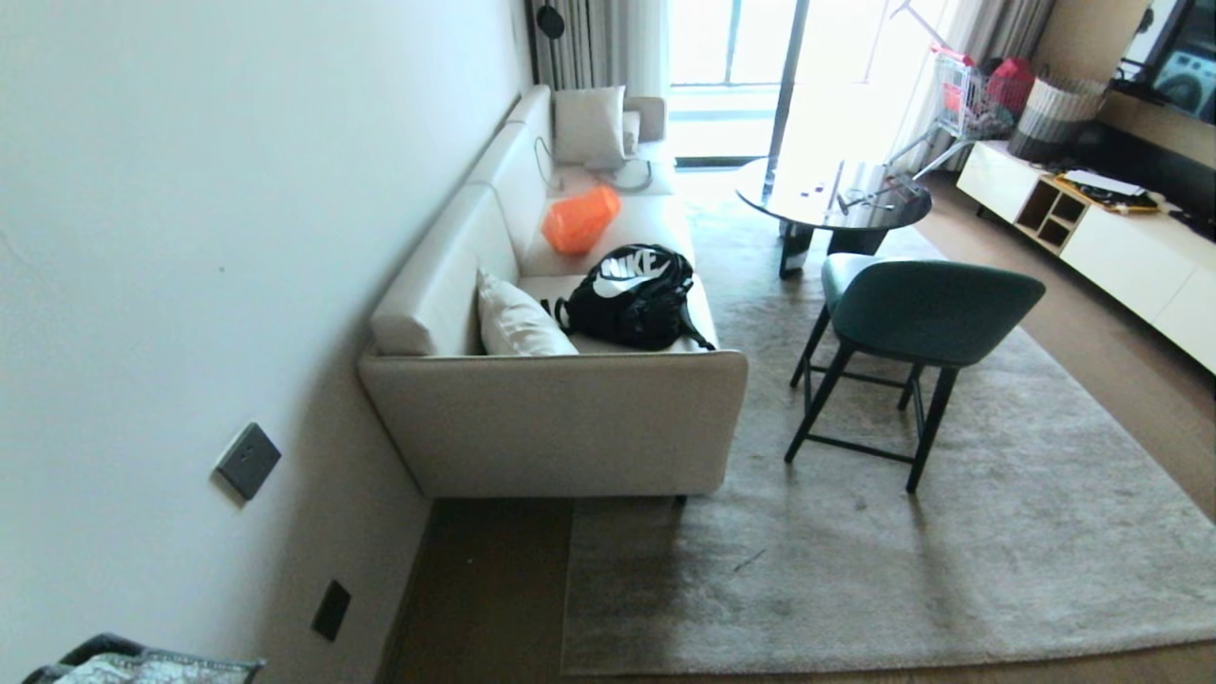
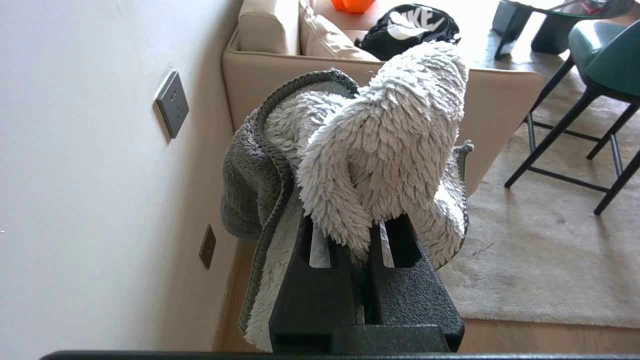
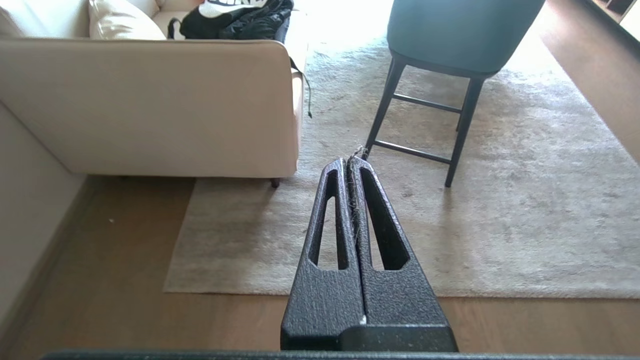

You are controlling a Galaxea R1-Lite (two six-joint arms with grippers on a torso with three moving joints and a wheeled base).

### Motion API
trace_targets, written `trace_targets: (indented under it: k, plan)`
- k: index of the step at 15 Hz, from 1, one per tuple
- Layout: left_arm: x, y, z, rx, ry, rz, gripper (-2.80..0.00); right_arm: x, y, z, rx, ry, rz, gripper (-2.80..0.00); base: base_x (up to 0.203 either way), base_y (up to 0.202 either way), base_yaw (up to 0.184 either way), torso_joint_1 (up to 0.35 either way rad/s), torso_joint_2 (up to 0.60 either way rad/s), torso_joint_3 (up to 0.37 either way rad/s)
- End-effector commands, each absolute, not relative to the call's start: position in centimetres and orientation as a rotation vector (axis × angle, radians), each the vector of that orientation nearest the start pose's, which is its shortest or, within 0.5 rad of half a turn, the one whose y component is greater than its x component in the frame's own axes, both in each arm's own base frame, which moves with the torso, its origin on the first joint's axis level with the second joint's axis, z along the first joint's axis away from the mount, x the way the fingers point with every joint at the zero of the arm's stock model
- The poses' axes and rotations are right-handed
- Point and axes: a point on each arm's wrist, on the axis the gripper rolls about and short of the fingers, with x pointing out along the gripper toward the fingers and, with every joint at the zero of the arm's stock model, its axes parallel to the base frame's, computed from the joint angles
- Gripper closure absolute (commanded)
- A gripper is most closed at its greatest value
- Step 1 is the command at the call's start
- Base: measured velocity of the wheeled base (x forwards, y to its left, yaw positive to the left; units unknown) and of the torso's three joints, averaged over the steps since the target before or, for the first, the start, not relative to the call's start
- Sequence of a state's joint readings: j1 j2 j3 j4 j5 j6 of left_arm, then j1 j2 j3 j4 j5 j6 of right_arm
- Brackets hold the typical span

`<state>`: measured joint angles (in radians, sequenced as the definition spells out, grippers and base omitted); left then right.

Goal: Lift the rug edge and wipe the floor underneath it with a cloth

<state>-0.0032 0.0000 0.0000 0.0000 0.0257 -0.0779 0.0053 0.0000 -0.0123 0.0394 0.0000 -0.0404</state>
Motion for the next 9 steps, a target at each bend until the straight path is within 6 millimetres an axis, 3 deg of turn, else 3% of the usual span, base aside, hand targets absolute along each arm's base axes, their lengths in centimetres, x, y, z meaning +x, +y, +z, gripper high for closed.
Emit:
trace_targets:
  k: [1,9]
  plan:
    - [-2.28,0.07,7.55,-0.078,-0.001,0.023,0.0,-2.37,-0.02,7.48,-0.018,0.029,0.003,0.0,0.0,0.0,0.0,0.034,-0.05,-0.038]
    - [-2.28,0.07,7.55,-0.078,-0.001,0.023,0.0,-2.37,-0.02,7.48,-0.009,0.029,0.003,0.0,0.0,0.0,0.0,0.0,0.0,0.0]
